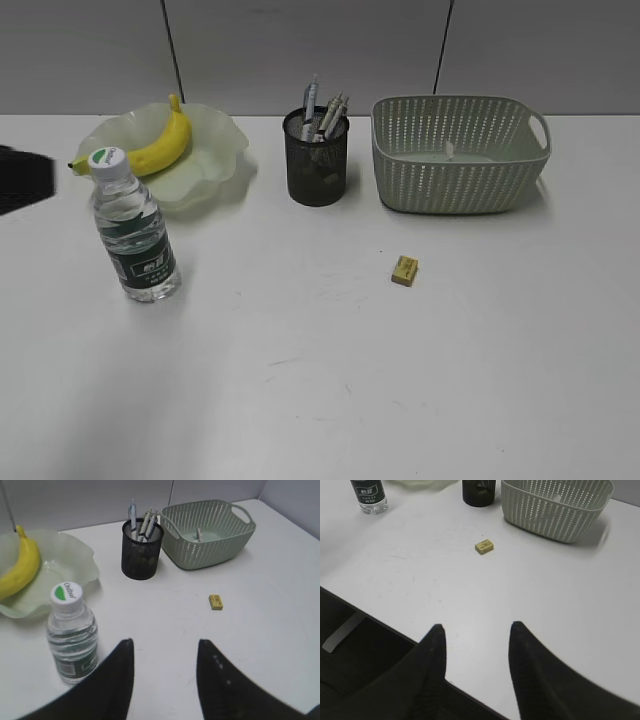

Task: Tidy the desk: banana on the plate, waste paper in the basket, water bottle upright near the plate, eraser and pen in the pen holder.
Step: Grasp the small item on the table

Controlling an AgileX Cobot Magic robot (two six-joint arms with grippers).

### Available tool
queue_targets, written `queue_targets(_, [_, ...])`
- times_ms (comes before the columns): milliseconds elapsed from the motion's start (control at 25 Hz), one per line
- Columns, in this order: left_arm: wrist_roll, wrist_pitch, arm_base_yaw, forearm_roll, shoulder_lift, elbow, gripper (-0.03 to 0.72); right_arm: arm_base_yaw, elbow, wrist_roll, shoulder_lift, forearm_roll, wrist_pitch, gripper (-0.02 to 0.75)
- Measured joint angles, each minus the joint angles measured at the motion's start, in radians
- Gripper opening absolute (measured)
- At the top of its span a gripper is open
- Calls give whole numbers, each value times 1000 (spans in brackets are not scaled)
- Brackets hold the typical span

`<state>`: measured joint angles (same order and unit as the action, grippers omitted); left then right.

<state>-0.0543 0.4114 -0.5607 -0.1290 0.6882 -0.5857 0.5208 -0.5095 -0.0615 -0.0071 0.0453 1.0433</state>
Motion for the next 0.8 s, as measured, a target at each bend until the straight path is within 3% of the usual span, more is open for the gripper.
queue_targets(200, [13,-113,-47,-17,414,-111,313,0,0,1,0,-2,0,340])
queue_targets(480, [93,-113,-191,-12,873,-413,344,0,0,1,0,-22,-2,340])
queue_targets(800, [96,131,-218,-20,1274,-877,441,0,0,10,0,-37,-2,341])
